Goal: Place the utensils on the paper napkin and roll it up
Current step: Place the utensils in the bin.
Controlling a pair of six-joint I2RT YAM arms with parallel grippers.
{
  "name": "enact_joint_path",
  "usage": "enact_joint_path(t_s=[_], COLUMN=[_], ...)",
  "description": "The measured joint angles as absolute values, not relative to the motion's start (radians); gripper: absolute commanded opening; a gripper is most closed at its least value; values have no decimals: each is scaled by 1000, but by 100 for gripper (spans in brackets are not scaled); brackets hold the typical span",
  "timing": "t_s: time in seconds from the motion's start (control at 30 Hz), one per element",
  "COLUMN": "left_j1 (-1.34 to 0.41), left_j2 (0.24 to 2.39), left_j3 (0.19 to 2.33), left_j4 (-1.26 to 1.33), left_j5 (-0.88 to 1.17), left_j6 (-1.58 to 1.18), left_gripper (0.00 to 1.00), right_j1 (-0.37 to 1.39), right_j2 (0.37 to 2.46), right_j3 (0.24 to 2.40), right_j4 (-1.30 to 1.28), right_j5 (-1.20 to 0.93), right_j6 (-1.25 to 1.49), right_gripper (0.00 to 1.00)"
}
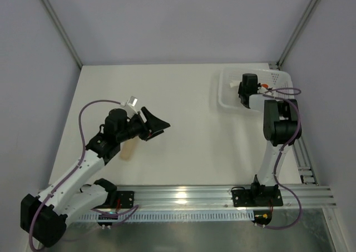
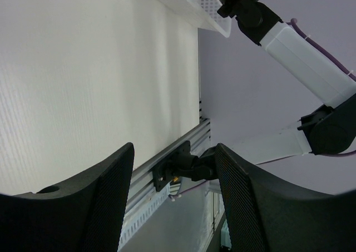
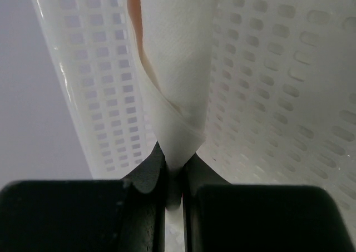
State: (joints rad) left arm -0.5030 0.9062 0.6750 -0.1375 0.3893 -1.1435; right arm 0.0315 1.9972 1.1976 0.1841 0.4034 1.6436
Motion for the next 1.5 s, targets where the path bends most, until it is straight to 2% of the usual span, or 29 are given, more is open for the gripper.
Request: enact_joint_path(t_s=[0.47, 0.53, 0.57, 0.77, 0.9, 0.97, 1.17, 1.27, 1.5], left_j1=[-503, -503, -503, -502, -501, -501, -499, -499, -499], left_j2=[908, 908, 908, 908, 906, 904, 889, 879, 873], left_j3=[690, 692, 693, 696, 696, 696, 696, 696, 695], left_j4=[-141, -143, -144, -150, -154, -154, -155, -155, -154], left_j5=[413, 413, 413, 413, 413, 412, 412, 412, 411], left_j6=[-1118, -1117, -1117, -1116, -1115, -1115, -1116, -1116, -1118], left_gripper=[62, 62, 62, 62, 62, 62, 62, 62, 62], right_j1=[49, 49, 49, 49, 48, 48, 48, 48, 48], right_j2=[2078, 2090, 2094, 2112, 2115, 2115, 2132, 2133, 2133], right_j3=[1227, 1235, 1241, 1265, 1269, 1273, 1297, 1311, 1337], right_j4=[172, 168, 167, 162, 152, 146, 129, 110, 77], right_j5=[402, 400, 400, 389, 383, 380, 365, 355, 339], right_j6=[1651, 1653, 1653, 1665, 1678, 1680, 1678, 1674, 1645], right_gripper=[4, 5, 9, 10, 14, 21, 28, 36, 40])
